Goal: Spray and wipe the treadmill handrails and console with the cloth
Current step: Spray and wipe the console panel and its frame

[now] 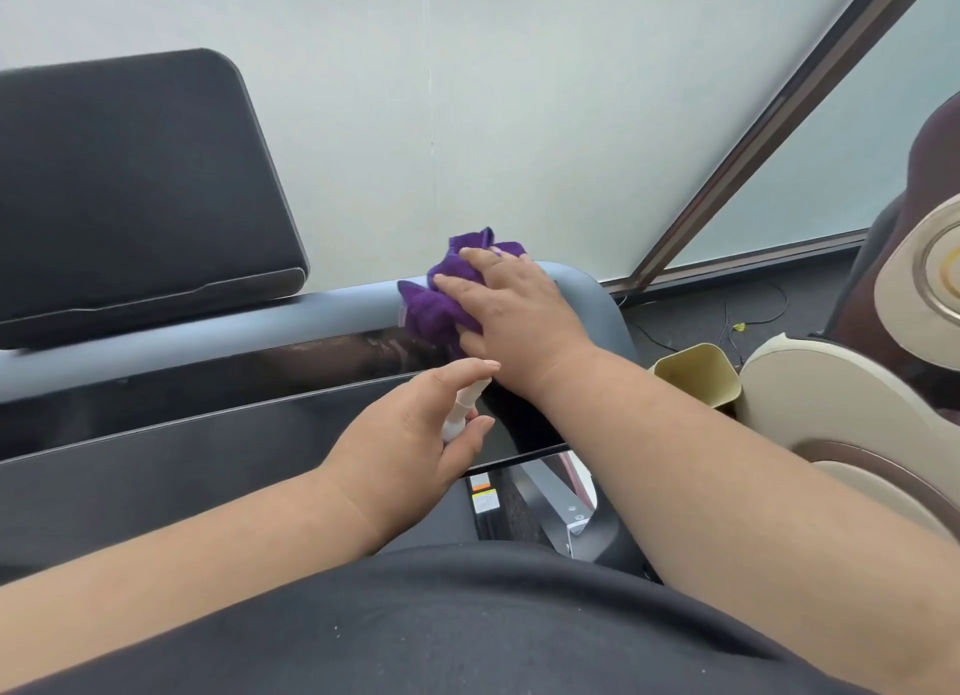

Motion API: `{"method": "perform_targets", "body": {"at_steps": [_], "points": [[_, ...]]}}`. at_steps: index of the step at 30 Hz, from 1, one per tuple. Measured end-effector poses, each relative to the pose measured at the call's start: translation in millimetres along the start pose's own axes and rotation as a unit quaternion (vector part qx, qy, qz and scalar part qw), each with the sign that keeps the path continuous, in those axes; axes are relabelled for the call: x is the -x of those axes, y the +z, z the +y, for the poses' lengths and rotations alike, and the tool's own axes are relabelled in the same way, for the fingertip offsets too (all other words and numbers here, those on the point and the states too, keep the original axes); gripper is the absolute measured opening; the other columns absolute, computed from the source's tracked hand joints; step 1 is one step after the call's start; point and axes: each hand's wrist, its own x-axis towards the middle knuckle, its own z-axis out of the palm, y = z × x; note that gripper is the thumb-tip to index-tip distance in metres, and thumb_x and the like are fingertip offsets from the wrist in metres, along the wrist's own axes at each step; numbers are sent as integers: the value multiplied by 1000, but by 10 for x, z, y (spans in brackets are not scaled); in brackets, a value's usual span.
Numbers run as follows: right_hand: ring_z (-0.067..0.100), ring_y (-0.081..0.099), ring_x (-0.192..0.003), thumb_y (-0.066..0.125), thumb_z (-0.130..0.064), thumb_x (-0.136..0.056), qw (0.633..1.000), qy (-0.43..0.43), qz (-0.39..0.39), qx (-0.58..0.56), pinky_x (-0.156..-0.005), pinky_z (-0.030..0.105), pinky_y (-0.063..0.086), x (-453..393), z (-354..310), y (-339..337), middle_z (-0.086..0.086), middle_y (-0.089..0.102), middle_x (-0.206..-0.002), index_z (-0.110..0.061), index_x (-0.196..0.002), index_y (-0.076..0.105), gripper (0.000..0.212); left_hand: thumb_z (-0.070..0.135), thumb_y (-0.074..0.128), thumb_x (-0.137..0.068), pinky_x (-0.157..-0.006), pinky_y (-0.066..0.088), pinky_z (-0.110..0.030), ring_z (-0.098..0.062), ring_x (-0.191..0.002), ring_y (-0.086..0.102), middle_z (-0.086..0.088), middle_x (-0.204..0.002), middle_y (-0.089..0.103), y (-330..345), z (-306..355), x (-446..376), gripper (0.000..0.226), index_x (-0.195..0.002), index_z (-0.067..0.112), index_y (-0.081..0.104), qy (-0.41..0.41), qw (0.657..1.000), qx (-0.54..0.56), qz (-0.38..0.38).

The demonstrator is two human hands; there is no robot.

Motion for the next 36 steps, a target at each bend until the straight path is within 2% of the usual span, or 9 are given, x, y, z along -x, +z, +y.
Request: {"method": "perform_targets", "body": {"at_steps": [5,8,10,13,15,20,26,30,36], "points": [[28,36,-137,54,-39,-90,991,135,24,-2,-114,38,27,183,450,-232,2,33,-156,-35,-145,45,56,37,64,-93,-78,35,-5,12,-86,52,35,-92,49,16,26,-42,54,-131,55,31,2,1000,-5,-6],[31,36,-136,53,-37,-91,977,209,24,-41,-113,38,30,252,521,-284,4,33,-155,-34,-145,43,55,35,65,-93,-79,40,-13,1,-82,53,26,-92,53,-11,45,-35,54,-131,55,31,9,1000,-6,-5],[33,32,-139,53,-40,-92,986,162,21,4,-117,42,23,224,376,-226,4,33,-155,-35,-147,40,56,37,63,-93,-78,41,-16,1,-81,54,24,-93,54,-30,27,-31,52,-131,54,32,7,1000,-5,-7],[30,15,-148,49,-49,-95,998,48,-18,44,-120,47,5,58,118,-78,-1,29,-158,-39,-149,35,57,39,60,-92,-77,36,-5,9,-85,53,28,-92,53,-6,16,-12,51,-131,55,31,6,1000,-8,-16],[29,14,-148,47,-52,-96,997,35,-31,54,-120,46,2,-22,62,-35,-2,28,-158,-40,-149,35,56,38,60,-92,-78,33,0,15,-88,51,36,-93,50,38,42,-3,52,-130,56,30,6,1000,-8,-29],[31,26,-141,50,-48,-96,990,129,17,61,-118,44,15,248,282,-88,0,32,-155,-37,-147,41,53,36,64,-93,-78,35,-3,17,-88,49,36,-94,49,149,108,-16,57,-130,59,26,33,998,-8,-52],[31,33,-134,59,-39,-92,963,268,22,-2,-112,42,31,1088,197,-187,5,32,-154,-29,-147,42,58,34,65,-93,-77,40,-21,1,-81,48,26,-99,53,146,176,16,60,-129,59,25,50,996,-2,-67],[30,33,-135,61,-41,-92,952,305,21,-12,-113,40,30,1540,126,-108,10,28,-157,-24,-151,35,67,41,60,-93,-75,35,-11,15,-87,50,39,-96,48,112,127,5,56,-127,64,24,54,995,-11,-84],[37,25,-140,54,-46,-95,950,308,3,57,-115,48,26,834,164,-94,12,15,-161,-27,-154,22,70,46,56,-92,-75,32,-4,17,-89,50,39,-97,50,67,22,85,52,-130,63,24,24,996,-13,-85]]}}
